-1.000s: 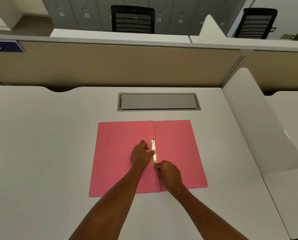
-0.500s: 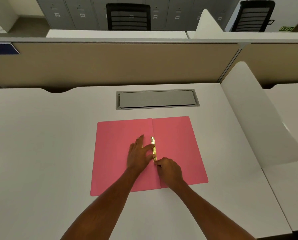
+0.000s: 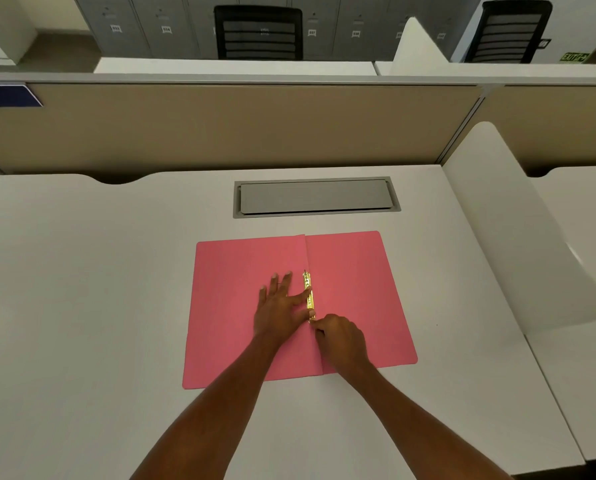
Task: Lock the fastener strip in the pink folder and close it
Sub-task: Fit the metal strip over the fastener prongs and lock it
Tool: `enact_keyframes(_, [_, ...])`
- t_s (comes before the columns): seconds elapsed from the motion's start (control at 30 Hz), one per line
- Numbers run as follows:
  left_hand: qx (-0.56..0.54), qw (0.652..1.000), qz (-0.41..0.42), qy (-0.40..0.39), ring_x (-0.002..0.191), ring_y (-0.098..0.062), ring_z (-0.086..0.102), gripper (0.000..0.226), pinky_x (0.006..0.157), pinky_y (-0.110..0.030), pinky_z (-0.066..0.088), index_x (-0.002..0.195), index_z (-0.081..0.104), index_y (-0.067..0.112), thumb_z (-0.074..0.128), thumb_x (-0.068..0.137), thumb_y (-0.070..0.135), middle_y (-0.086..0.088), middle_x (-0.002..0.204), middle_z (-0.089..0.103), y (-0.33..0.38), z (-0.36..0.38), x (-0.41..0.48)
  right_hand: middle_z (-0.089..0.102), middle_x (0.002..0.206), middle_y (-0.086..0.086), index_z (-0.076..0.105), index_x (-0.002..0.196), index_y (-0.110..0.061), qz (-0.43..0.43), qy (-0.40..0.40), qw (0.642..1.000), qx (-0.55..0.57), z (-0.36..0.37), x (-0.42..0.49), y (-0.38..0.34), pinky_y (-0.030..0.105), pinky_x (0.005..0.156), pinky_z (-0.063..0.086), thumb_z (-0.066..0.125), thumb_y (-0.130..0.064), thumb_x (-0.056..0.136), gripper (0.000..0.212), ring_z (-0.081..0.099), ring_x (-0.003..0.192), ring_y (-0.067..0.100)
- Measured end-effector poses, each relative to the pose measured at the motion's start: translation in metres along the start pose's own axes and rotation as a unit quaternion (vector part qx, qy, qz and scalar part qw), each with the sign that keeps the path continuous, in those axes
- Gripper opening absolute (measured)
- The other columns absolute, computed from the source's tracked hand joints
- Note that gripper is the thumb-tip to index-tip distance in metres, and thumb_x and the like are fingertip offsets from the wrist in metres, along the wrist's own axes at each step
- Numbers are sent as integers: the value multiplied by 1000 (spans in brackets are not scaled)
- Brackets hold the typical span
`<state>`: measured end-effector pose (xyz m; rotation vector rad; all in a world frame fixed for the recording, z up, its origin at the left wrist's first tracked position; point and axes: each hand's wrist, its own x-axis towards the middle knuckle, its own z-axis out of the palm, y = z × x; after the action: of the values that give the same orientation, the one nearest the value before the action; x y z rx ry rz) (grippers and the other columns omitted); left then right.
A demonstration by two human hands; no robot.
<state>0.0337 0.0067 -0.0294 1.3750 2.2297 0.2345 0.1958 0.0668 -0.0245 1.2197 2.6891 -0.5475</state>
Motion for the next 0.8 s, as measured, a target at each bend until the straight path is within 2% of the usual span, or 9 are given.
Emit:
enact_keyframes(0.1, [7,1000,-1,2,168,-34,-9,59,135,-59,3,162,31,50,40,106,64,0,181,-3,-2,3,-2,78,112,5,78,119,-20,6,-8,1000,-1,3,-3,2,33,82,60,50,-27,110,31,75,96,28])
enact_keyframes(0.3, [2,1000,0,5,167,-34,-14,60,135,-59,-3,163,29,50,37,106,66,1,181,-6,-4,7,-3,80,102,5,81,115,-17,16,5,999,39,10,-10,7,22,72,47,48,-29,110,35,73,85,20])
enact_keyframes(0.43, [-4,1000,1,5,167,-35,-14,60,135,-59,-5,163,29,50,38,106,66,0,181,-5,-5,7,-4,81,98,3,81,115,-19,10,14,997,72,8,-11,11,28,74,56,52,-32,109,33,72,82,19])
enact_keyframes(0.57, [-12,1000,1,6,167,-34,-15,59,135,-59,-6,162,29,51,38,106,65,0,181,-6,-5,7,-3,82,106,1,80,119,-22,-10,21,996,86,9,-13,10,33,81,62,55,-34,108,29,73,88,18])
enact_keyframes(0.8, [-33,999,2,4,167,-33,-17,59,134,-59,-9,163,30,49,42,106,63,0,181,-7,-6,9,-3,79,113,1,76,129,-25,-22,7,993,114,14,-16,6,25,82,56,57,-35,107,31,71,94,17])
